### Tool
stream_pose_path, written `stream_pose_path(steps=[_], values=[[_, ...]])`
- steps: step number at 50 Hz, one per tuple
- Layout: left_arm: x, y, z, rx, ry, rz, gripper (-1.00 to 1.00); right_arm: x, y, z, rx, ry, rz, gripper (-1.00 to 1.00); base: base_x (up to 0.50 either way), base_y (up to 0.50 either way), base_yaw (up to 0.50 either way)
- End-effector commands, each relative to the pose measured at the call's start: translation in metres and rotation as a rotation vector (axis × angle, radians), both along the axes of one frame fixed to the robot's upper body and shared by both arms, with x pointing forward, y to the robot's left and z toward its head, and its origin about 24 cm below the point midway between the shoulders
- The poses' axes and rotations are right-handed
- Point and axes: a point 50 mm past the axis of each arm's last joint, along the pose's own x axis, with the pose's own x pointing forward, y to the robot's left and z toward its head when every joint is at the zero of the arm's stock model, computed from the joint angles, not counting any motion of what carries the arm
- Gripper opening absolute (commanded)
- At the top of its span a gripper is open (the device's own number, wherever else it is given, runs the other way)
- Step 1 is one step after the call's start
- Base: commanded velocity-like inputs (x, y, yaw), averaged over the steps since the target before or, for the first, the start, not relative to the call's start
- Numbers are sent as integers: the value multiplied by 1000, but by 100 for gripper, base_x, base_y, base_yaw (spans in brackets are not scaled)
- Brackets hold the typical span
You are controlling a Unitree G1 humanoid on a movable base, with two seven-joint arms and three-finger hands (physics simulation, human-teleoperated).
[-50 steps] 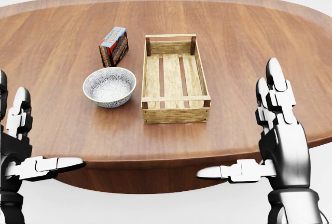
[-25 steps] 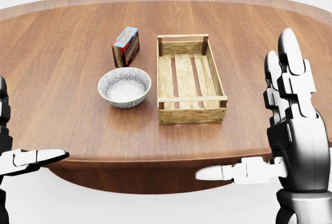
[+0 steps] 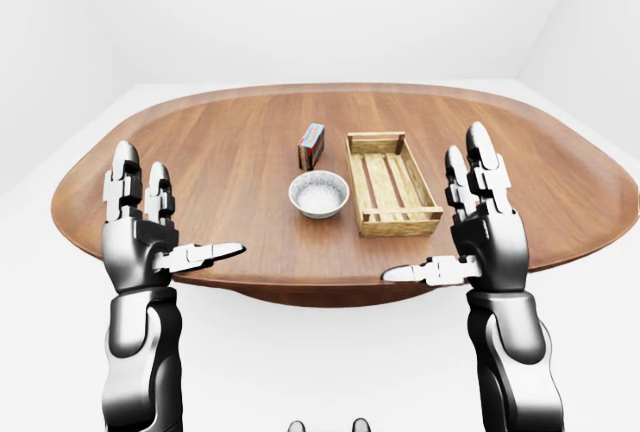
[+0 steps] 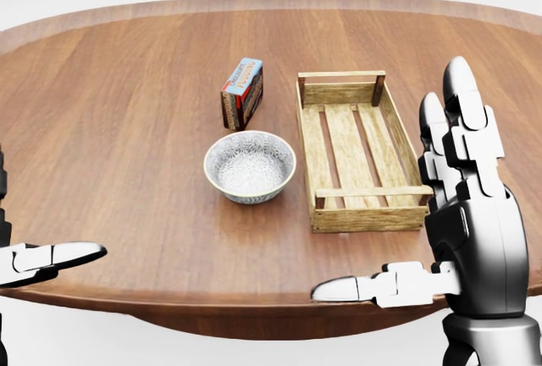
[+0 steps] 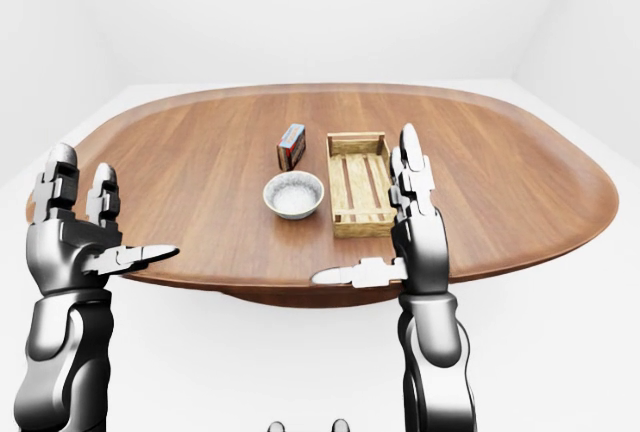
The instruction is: Pick up the bowl on the left and put it in the tray.
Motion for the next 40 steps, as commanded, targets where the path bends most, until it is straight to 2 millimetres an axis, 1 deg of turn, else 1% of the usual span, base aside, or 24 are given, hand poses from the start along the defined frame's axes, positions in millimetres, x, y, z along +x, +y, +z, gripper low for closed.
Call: stream_pose_path(steps=[1, 13, 24, 25, 27, 37, 40], values=[[-1, 0, 1, -1, -6, -1, 100, -1, 1, 1, 16, -3, 15, 100, 50, 0, 0], [-3, -2, 1, 1, -8, -4, 100, -4, -2, 4, 11, -17, 7, 100, 50, 0, 0], [-4, -2, 1, 1, -10, -4, 100, -4, 0, 6, -31, -27, -6, 100, 50, 3, 0], [-3, -2, 1, 0, -9, -3, 100, -2, 1, 4, -63, -16, -20, 100, 50, 23, 0], [-4, -2, 1, 1, -9, -4, 100, -1, 0, 1, -41, -2, -16, 100, 50, 31, 0], [-5, -3, 3, 7, -16, -6, 100, -9, -4, 10, -9, -50, -11, 100, 49, 36, 0], [-5, -4, 4, 6, -20, -8, 100, -11, -4, 13, -9, -65, -8, 100, 50, 12, 0]])
